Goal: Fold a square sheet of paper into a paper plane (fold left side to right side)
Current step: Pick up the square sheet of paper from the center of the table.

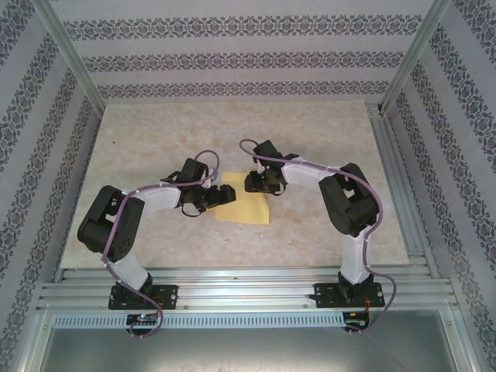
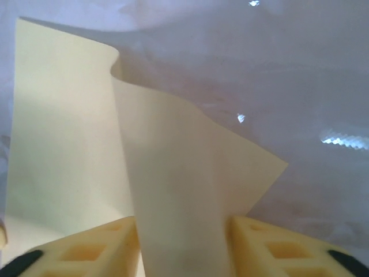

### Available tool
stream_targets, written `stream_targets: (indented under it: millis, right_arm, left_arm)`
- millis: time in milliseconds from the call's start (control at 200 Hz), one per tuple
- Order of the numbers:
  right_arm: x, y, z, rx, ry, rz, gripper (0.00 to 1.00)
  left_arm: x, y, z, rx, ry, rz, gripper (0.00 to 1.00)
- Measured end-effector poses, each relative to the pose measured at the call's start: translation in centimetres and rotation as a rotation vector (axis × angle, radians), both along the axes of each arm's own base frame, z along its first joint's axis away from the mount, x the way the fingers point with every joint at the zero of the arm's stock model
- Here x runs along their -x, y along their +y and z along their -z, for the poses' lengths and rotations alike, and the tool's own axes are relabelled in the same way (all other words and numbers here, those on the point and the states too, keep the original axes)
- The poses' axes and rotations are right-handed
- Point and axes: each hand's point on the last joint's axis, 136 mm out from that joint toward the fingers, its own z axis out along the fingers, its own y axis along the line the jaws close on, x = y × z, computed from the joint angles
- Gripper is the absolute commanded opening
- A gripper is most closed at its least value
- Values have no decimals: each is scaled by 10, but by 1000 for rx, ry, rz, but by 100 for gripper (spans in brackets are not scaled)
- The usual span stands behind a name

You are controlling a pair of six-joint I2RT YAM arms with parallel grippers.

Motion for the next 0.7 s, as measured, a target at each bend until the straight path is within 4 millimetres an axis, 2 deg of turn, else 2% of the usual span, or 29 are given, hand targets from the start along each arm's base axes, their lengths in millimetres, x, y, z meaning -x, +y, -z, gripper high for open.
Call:
stream_targets:
  millis: [95,210,345,515,610,699]
  right_arm:
    - [7,-3,-2,-36,10,-1,26]
    - [13,-7,-15,-119,5,3,21]
    - [12,-18,-37,-240,-23,42,20]
    - [15,-33,-64,-429,-41,114,19]
    - [17,-39,-81,-521,-42,140,19]
    - [19,-42,-106,-591,-60,143,20]
  left_arm:
    - [1,-3,-3,4,-12,11,88]
    - [4,-5,-15,9,-39,29,90]
    - [0,2,-58,47,-136,18,92]
    - [-12,27,-119,124,-282,-51,98]
    - [-11,30,-136,175,-301,-60,100]
    - [-7,24,-143,236,-280,-51,100]
